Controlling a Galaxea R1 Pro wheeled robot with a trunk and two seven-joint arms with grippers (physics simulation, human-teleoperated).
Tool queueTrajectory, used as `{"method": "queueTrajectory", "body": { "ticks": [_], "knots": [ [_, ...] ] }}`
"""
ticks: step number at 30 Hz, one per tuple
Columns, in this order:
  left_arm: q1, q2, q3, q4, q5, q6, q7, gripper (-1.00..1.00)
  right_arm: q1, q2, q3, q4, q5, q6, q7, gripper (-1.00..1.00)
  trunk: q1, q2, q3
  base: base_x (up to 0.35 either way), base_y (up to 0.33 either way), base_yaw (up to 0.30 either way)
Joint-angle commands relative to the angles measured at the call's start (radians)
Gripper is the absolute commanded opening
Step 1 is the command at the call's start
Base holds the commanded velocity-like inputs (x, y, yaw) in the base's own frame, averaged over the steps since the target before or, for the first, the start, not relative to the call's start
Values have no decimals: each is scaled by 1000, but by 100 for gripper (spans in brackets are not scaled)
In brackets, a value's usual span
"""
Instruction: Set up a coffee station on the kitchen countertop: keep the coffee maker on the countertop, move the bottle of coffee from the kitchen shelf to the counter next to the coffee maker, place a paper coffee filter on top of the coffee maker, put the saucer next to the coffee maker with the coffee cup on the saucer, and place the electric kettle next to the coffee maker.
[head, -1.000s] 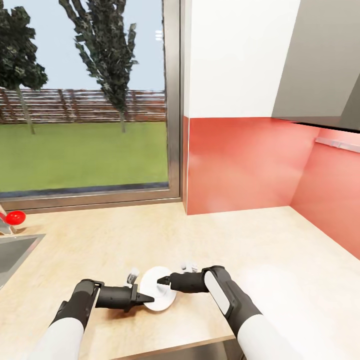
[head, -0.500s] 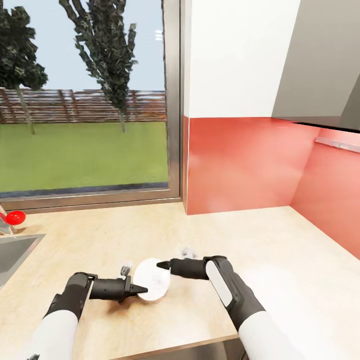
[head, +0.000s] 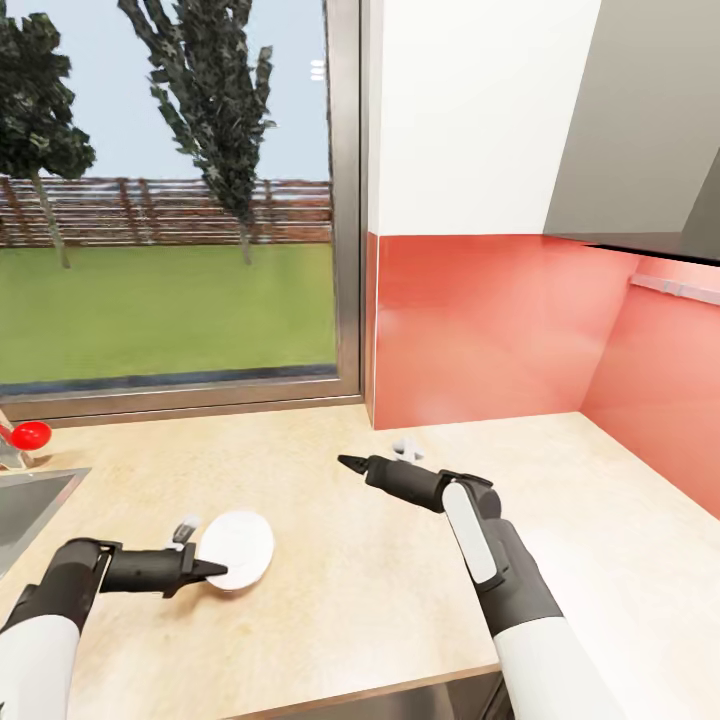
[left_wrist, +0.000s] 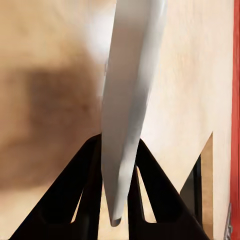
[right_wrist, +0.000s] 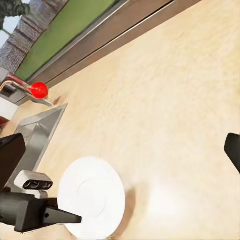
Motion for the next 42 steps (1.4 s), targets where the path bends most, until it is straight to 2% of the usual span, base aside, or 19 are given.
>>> {"method": "queueTrajectory", "body": {
  "ticks": [1, 6, 10, 11, 12, 21, 28, 42],
  "knots": [
    [-2, -1, 4, -1, -3, 7, -9, -100, -1, 0, 1, -2, 3, 4, 4, 100, 1, -2, -2, 0, 0, 0],
    [-3, -2, 2, -2, 11, 3, -9, -100, -1, 0, 14, -29, 1, 4, 4, 100, 1, -2, -2, 0, 0, 0],
    [-6, -4, 3, -2, 16, 2, -9, -100, -1, 0, 16, -92, -1, 4, 2, 100, 1, -2, -2, -10, 2, 0],
    [-6, -8, 3, -2, 26, 2, -9, -100, -1, 0, 16, -106, -2, 4, 2, 100, 1, -2, -2, -129, 70, 0],
    [-6, -16, 3, -3, 50, 0, -9, -100, -1, -11, 15, -119, -5, 4, 3, 100, 1, -2, -2, -247, 169, 0],
    [-23, -14, 1, -16, 113, 3, -9, -100, -1, -16, 15, -122, -5, 4, 5, 100, 1, -2, -2, -272, 213, 0],
    [-23, -3, 3, -16, 115, 5, -9, -100, -1, -16, 16, -119, -4, 4, 4, 100, 1, -2, -2, -269, 230, 0],
    [-32, -8, 4, -40, 116, 6, -9, -100, -1, -18, 15, -122, -5, 4, 3, 100, 1, -2, -2, -264, 231, 54]
  ]
}}
